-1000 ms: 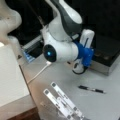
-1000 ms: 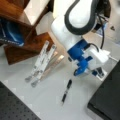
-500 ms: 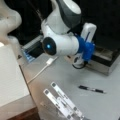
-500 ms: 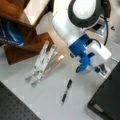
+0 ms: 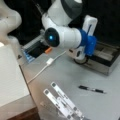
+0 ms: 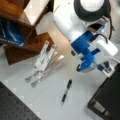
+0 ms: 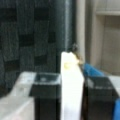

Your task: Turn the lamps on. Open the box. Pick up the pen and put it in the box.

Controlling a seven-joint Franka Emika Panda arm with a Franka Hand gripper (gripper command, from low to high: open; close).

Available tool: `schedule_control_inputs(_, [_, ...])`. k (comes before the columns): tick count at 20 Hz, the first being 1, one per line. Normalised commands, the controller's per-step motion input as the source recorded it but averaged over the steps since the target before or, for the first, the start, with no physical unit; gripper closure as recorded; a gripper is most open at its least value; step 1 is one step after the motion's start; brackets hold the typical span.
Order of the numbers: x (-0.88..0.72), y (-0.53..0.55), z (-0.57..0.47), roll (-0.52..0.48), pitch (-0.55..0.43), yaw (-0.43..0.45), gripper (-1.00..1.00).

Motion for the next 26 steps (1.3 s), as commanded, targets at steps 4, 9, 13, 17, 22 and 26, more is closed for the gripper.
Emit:
schedule_control_inputs(4, [0.09, 0.14, 0.26, -0.147, -0.14, 0.27, 1.0])
schedule_control_inputs(9, [0.09, 0.24, 0.27, -0.036, -0.124, 0.165, 1.0])
schedule_control_inputs(13, [0.11, 0.32, 0.25, 0.015, -0.099, 0.101, 1.0])
schedule_control_inputs(17, [0.12, 0.29, 0.23, 0.061, -0.049, 0.04, 1.0])
schedule_control_inputs(22, [0.1, 0.22, 0.2, 0.089, -0.007, -0.025, 1.0])
schedule_control_inputs(26, [0.11, 0.19, 0.21, 0.097, 0.015, -0.068, 1.0])
